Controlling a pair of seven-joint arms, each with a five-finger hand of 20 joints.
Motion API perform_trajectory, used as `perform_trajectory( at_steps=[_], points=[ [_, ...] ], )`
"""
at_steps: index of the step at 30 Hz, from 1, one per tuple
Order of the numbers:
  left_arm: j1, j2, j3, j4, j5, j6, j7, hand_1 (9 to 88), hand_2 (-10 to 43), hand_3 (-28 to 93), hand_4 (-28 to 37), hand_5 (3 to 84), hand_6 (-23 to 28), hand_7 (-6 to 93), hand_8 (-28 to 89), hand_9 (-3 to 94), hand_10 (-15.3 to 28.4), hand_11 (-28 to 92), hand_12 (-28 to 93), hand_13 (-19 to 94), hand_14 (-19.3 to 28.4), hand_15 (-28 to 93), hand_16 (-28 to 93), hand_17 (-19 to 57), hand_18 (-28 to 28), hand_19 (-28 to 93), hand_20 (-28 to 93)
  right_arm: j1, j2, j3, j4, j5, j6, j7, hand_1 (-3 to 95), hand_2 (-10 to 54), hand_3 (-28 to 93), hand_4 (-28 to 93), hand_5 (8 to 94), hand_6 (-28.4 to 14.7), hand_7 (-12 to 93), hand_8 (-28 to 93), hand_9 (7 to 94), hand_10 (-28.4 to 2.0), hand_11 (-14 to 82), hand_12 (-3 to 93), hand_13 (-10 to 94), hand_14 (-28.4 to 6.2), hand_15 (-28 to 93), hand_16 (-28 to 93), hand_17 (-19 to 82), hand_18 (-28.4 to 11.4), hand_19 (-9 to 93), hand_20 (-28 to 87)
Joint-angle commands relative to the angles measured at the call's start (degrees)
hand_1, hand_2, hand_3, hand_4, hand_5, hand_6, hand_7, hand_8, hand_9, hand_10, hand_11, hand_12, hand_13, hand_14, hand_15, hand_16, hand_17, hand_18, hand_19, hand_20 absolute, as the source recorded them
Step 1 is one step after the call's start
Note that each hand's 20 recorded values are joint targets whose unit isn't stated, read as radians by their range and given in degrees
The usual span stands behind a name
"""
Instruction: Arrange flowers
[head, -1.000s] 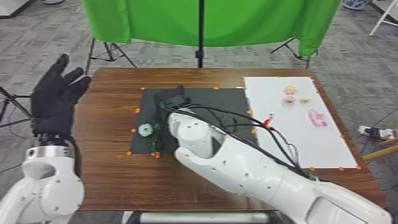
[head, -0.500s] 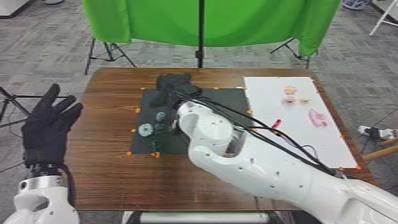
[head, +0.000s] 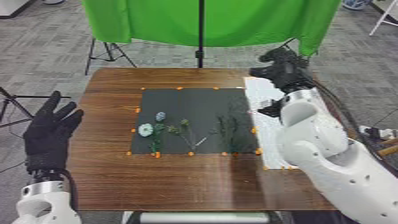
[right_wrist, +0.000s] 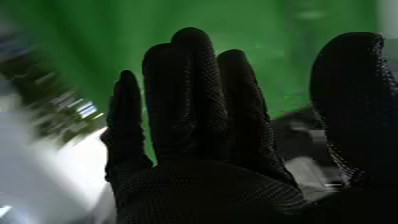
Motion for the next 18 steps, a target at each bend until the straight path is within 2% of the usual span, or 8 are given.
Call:
perform_trajectory(
  at_steps=[1,3,4,6,9,10,13,18],
  points=[
    [-1.2,-0.48,1.19,0.86,0.46,-0.11,-0.33,19.9,6.9,82,-28.3,34.1,6.6,7.7,-8,32.0,18.5,23,10,20,25.9,55,-11,-10.0,25.5,51,6,-8.9,8.5,8.6,7.4,-1.4,-0.2,8.8,33.2,-9.5,77,-28,53.8,-2.5,15,-13,61.1,-15.9,42.0,17.1,53,-14.0,75,14,9,-23.1,69,30],
    [-1.2,-0.56,1.03,0.84,0.70,-0.08,-0.68,20.0,6.9,82,-28.3,34.1,6.6,7.7,-8,32.0,18.5,23,10,20,25.8,55,-11,-10.1,25.5,51,6,-10.3,8.5,9.8,8.9,-1.2,-2.1,10.4,33.3,-9.5,77,-28,53.8,-2.5,16,-13,61.1,-15.9,41.9,17.1,53,-14.0,76,14,9,-23.2,69,30],
    [-1.2,-0.42,1.08,0.86,0.49,-0.04,-0.40,20.0,6.8,82,-28.3,34.0,6.6,7.8,-8,31.9,18.4,24,10,20,25.8,55,-11,-10.1,25.5,51,6,-10.5,8.6,9.6,9.6,-1.0,-2.4,11.2,33.3,-9.5,77,-28,53.8,-2.5,16,-13,61.1,-15.9,42.0,17.1,53,-14.0,76,14,9,-23.2,69,30],
    [-1.0,-0.87,0.73,0.72,0.82,-0.20,-0.89,20.1,6.8,82,-28.3,34.0,6.6,7.8,-8,31.9,18.4,24,10,20,25.9,55,-11,-10.1,25.5,51,7,-11.8,8.8,9.7,10.7,-0.8,-3.5,11.6,33.5,-9.5,77,-28,53.8,-2.6,16,-13,61.1,-16.1,42.1,17.2,53,-14.0,76,14,9,-23.3,70,30],
    [-0.5,-1.32,0.19,0.59,1.07,-0.28,-1.48,20.3,6.9,82,-28.3,33.9,6.5,7.7,-8,31.9,18.4,24,10,20,25.9,55,-11,-10.1,25.5,51,7,-12.4,8.8,8.5,12.4,-1.7,-5.0,10.4,33.5,-9.5,77,-28,53.5,-2.7,15,-13,60.7,-16.4,42.3,17.2,53,-14.0,76,14,9,-23.3,70,30],
    [-0.4,-1.59,0.04,0.50,1.30,-0.22,-2.07,20.3,6.8,82,-28.3,33.9,6.5,7.7,-8,31.9,18.4,24,10,20,25.9,55,-11,-10.1,25.5,51,7,-12.3,8.6,7.9,13.0,-2.6,-5.4,10.0,33.5,-9.5,78,-28,53.2,-2.6,15,-13,60.3,-16.5,42.3,17.2,53,-14.0,76,14,9,-23.3,70,30],
    [-0.7,-2.01,0.14,0.79,1.74,-0.35,-3.01,20.5,6.8,83,-28.3,33.9,6.5,7.8,-8,31.9,18.4,24,10,20,25.9,55,-11,-10.1,25.5,51,7,-11.3,8.3,5.9,13.7,-4.4,-6.6,8.8,33.2,-9.5,78,-28,51.6,-2.4,16,-13,58.9,-16.7,42.5,17.1,52,-13.9,76,14,9,-24.1,69,30],
    [-0.4,-2.62,0.01,0.79,2.14,-1.05,-3.65,21.2,6.8,82,-28.3,33.9,6.6,7.9,-8,32.0,18.5,24,10,20,25.9,55,-11,-10.1,25.5,51,7,-8.5,7.7,1.9,15.5,-3.8,-8.6,7.7,33.1,-9.5,78,-28,48.8,-0.9,16,-14,57.1,-16.3,42.1,16.6,50,-13.8,76,13,8,-25.2,68,29]
  ],
)
